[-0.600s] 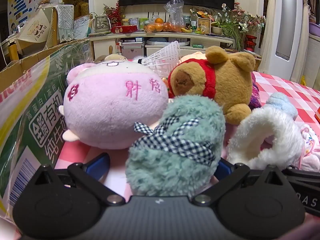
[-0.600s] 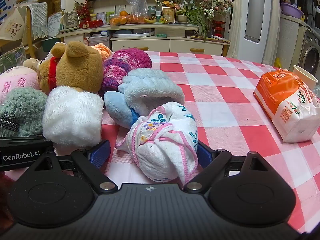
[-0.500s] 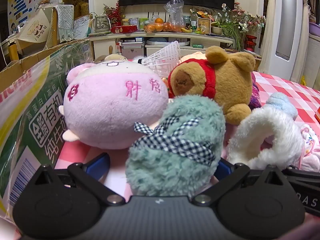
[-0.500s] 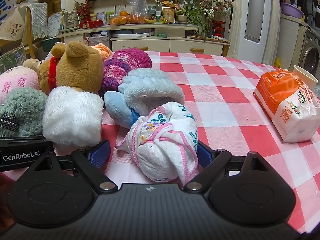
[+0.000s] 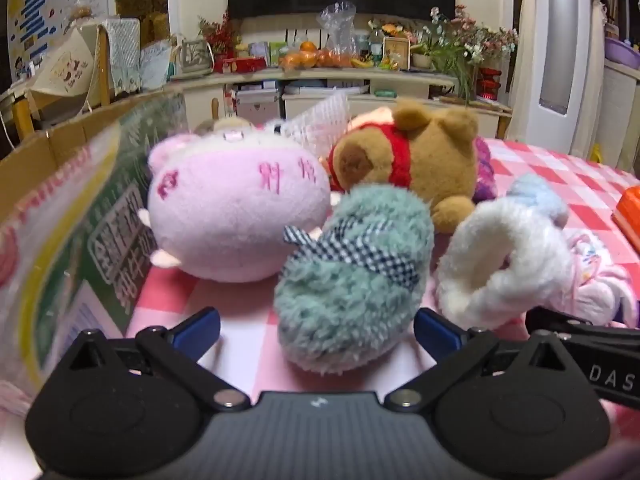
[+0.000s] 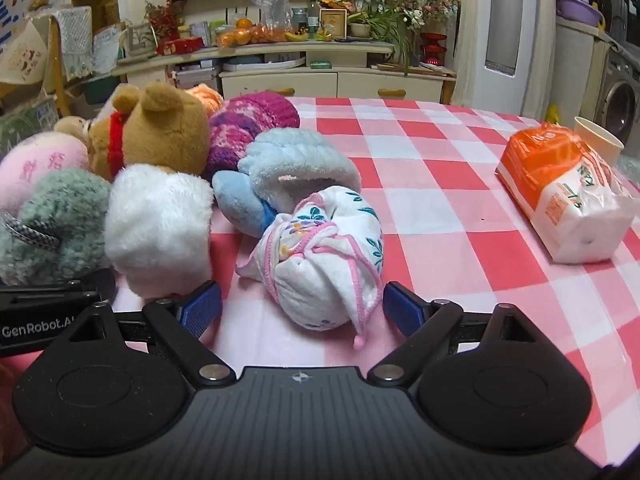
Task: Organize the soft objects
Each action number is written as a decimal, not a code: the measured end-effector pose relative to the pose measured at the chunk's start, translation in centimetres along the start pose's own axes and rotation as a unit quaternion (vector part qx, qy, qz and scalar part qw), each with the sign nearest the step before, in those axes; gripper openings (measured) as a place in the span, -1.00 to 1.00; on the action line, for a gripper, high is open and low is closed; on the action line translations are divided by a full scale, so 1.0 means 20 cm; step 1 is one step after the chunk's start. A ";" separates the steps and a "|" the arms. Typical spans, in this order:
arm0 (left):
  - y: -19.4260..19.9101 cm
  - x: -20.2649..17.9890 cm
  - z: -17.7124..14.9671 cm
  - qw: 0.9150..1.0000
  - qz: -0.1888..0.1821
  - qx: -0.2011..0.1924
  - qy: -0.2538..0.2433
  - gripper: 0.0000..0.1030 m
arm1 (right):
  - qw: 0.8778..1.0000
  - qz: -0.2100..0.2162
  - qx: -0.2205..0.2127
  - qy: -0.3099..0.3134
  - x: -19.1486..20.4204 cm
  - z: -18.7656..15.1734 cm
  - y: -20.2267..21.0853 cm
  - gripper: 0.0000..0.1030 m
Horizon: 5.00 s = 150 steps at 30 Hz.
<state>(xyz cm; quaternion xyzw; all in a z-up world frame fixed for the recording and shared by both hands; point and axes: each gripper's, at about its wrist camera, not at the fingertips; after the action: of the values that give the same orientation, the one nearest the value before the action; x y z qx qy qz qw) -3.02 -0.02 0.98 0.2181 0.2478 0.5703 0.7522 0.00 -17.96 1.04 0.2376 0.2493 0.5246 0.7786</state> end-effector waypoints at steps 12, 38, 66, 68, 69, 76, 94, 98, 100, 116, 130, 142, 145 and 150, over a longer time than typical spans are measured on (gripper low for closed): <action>0.22 0.00 0.08 0.999 -0.022 -0.036 -0.005 0.98 | 0.999 0.011 -0.047 -0.010 0.01 0.03 0.08 1.00; 0.60 0.25 0.13 0.996 -0.002 -0.093 0.014 0.98 | 0.992 0.046 -0.119 -0.003 0.05 -0.08 0.22 1.00; 0.70 0.41 0.12 0.993 0.014 -0.110 0.036 0.98 | 0.988 0.072 -0.134 0.040 0.02 -0.07 0.40 1.00; 0.70 0.41 0.12 0.993 0.013 -0.109 0.036 0.98 | 0.988 0.068 -0.134 0.042 0.03 -0.03 0.40 1.00; 0.70 0.40 0.12 0.993 0.013 -0.109 0.035 0.98 | 0.988 0.067 -0.133 0.042 0.04 -0.03 0.40 1.00; 0.67 0.35 0.11 0.994 0.010 -0.103 0.020 0.98 | 0.989 0.063 -0.128 0.031 0.01 -0.02 0.37 1.00; 0.40 0.04 0.02 0.996 -0.060 -0.041 -0.057 0.91 | 0.994 0.066 -0.078 -0.033 -0.36 -0.12 0.12 1.00; 0.30 -0.02 0.01 0.995 -0.062 -0.016 -0.078 0.81 | 0.993 0.096 -0.059 -0.042 -0.38 -0.12 0.08 1.00; 0.25 -0.04 0.02 0.994 -0.059 -0.007 -0.090 0.70 | 0.991 0.117 -0.050 -0.044 -0.38 -0.11 0.07 1.00; 0.02 -0.03 0.11 0.987 -0.081 0.059 -0.123 0.07 | 0.996 0.075 -0.013 -0.047 -0.39 -0.04 -0.12 1.00; 0.06 -0.02 0.17 0.986 -0.113 0.064 -0.106 -0.11 | 0.997 0.053 -0.020 -0.044 -0.37 -0.05 -0.15 0.52; 0.29 0.08 0.29 0.984 -0.165 0.000 -0.070 -0.11 | 0.993 0.037 -0.080 -0.076 -0.40 0.00 0.04 0.51; 0.35 0.13 0.31 0.984 -0.169 -0.016 -0.061 -0.11 | 0.990 0.050 -0.103 -0.083 -0.38 0.05 0.13 0.51; 0.43 0.23 0.35 0.984 -0.167 -0.044 -0.044 -0.11 | 0.983 0.085 -0.145 -0.067 -0.26 0.13 0.29 0.51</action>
<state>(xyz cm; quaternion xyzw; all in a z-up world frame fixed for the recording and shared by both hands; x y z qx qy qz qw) -4.17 6.22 11.08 0.1649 0.2223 0.4366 0.8560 -4.10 -21.23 7.45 0.1767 0.0966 0.6029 0.7720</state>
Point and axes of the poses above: each gripper's, at about its wrist camera, not at the fingertips, and y roughly against the way its jaws point, x to its left, z to its top, and after that the axes turned 14 degrees about -z, right-handed
